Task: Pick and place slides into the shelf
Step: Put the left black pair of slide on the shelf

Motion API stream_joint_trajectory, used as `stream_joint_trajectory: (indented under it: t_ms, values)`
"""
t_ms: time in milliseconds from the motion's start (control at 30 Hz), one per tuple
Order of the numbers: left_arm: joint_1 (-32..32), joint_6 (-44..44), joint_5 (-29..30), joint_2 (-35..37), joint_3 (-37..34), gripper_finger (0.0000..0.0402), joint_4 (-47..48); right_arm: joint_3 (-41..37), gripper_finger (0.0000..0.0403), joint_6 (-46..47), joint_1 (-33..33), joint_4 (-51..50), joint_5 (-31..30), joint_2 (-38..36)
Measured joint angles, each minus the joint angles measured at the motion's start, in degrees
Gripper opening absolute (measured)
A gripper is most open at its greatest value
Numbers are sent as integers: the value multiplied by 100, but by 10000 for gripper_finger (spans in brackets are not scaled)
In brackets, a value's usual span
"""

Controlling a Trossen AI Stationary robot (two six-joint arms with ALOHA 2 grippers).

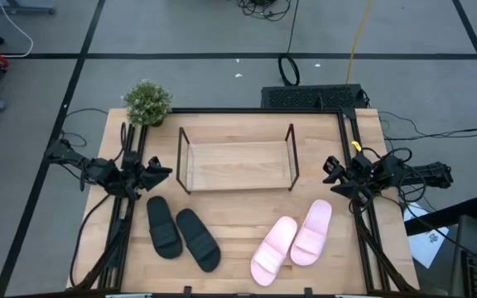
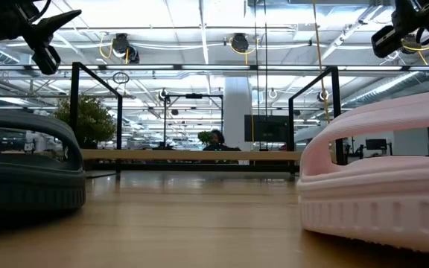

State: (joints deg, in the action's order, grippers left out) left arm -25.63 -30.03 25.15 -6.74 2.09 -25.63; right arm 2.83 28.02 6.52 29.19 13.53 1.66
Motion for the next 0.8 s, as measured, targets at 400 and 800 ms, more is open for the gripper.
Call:
stream_joint_trajectory:
  t_ms: [400,800]
  values:
    - [-574,483,-524,0,9,118,-516,94,135,-565,919,1732,-12,1111]
    - [-1556,933,229,-1173,1506,118,718,1845,135,-1719,2167,2134,-171,3758]
